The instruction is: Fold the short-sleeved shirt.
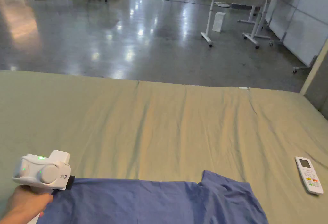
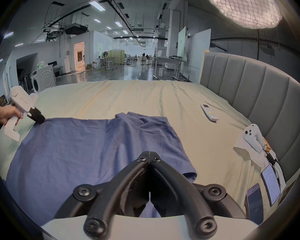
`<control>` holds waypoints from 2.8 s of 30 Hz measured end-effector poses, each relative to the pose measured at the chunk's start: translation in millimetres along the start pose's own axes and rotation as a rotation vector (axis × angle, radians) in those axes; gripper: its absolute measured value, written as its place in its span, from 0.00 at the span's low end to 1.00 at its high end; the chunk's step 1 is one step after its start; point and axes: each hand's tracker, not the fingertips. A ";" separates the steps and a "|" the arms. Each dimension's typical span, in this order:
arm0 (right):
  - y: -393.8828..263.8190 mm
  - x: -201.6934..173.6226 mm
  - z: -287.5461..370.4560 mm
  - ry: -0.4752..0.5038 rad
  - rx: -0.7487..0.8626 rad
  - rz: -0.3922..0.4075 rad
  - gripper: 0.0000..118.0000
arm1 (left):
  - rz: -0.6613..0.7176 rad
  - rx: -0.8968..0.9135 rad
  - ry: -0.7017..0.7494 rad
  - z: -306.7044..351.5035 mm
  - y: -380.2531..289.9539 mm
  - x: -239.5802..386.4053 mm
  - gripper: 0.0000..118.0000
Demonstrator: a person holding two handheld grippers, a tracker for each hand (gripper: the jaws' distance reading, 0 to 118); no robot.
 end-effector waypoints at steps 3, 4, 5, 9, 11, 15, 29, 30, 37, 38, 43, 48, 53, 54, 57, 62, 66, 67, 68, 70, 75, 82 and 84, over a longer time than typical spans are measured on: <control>24.0 25.6 -30.0 -0.003 -0.043 -0.036 0.00 | 0.033 0.041 -0.023 16.2 -5.5 -8.1 0.04; 28.7 35.2 -46.4 0.011 -0.098 -0.050 0.01 | 0.042 0.056 -0.031 21.5 -7.4 -9.9 0.04; 36.5 45.9 -64.1 -0.021 -0.085 -0.036 0.07 | 0.052 0.073 -0.030 28.0 -10.0 -12.0 0.04; 58.3 72.3 -135.1 0.042 -0.263 -0.029 0.50 | 0.078 0.124 -0.042 52.7 -21.0 -15.1 0.04; 64.5 72.4 -164.1 0.027 -0.291 0.034 0.50 | 0.090 0.159 -0.042 64.2 -26.4 -14.1 0.04; 71.0 65.8 -196.3 0.088 -0.383 0.083 0.50 | 0.094 0.180 -0.040 80.3 -35.2 -10.1 0.04; 69.6 54.9 -212.6 0.058 -0.412 0.113 0.02 | 0.108 0.190 -0.030 92.3 -56.6 2.6 0.04; 70.7 56.7 -206.8 0.055 -0.396 0.093 0.02 | 0.111 0.194 -0.031 95.0 -57.4 1.8 0.04; 87.8 64.0 -145.9 0.041 -0.183 0.048 0.01 | 0.134 0.264 -0.030 128.0 -61.0 -7.7 0.04; 91.9 65.6 -133.0 0.036 -0.156 0.048 0.01 | 0.127 0.282 -0.024 136.4 -61.8 -8.6 0.04; 117.1 68.3 -54.0 0.019 -0.018 0.043 0.01 | 0.156 0.380 -0.001 184.7 -67.3 -17.2 0.04; 144.5 76.7 18.6 0.004 0.104 0.014 0.01 | 0.163 0.475 -0.001 244.7 -72.0 -28.0 0.04; 173.2 85.7 64.3 0.000 0.223 0.043 0.01 | 0.163 0.582 0.011 306.5 -68.4 -39.0 0.04; 179.4 85.5 75.1 -0.003 0.244 0.041 0.01 | 0.161 0.597 0.014 317.8 -66.6 -40.9 0.04; 201.5 84.3 106.7 -0.027 0.329 0.094 0.01 | 0.155 0.641 0.021 349.3 -58.4 -48.2 0.04; 240.6 82.1 132.7 -0.046 0.436 0.116 0.01 | 0.138 0.698 0.044 384.5 -38.6 -58.0 0.04; 276.5 78.8 142.2 -0.047 0.452 0.100 0.01 | 0.135 0.725 0.066 401.2 -16.6 -64.3 0.04; 287.4 77.7 141.8 -0.052 0.458 0.097 0.01 | 0.133 0.736 0.069 404.3 -9.4 -65.9 0.04; 295.6 76.8 140.7 -0.054 0.464 0.095 0.01 | 0.133 0.740 0.076 405.7 -2.4 -67.5 0.04; 313.1 75.7 137.9 -0.064 0.474 0.093 0.01 | 0.134 0.732 0.108 407.3 14.0 -69.7 0.04; 356.2 67.5 126.7 -0.081 0.503 0.104 0.01 | 0.153 0.747 0.132 413.4 59.5 -77.3 0.04; 413.6 75.9 96.9 -0.104 0.534 0.104 0.01 | 0.141 0.801 0.142 436.8 120.1 -81.9 0.04; 429.5 77.5 93.8 -0.111 0.550 0.096 0.01 | 0.140 0.810 0.152 444.0 135.9 -82.6 0.04</control>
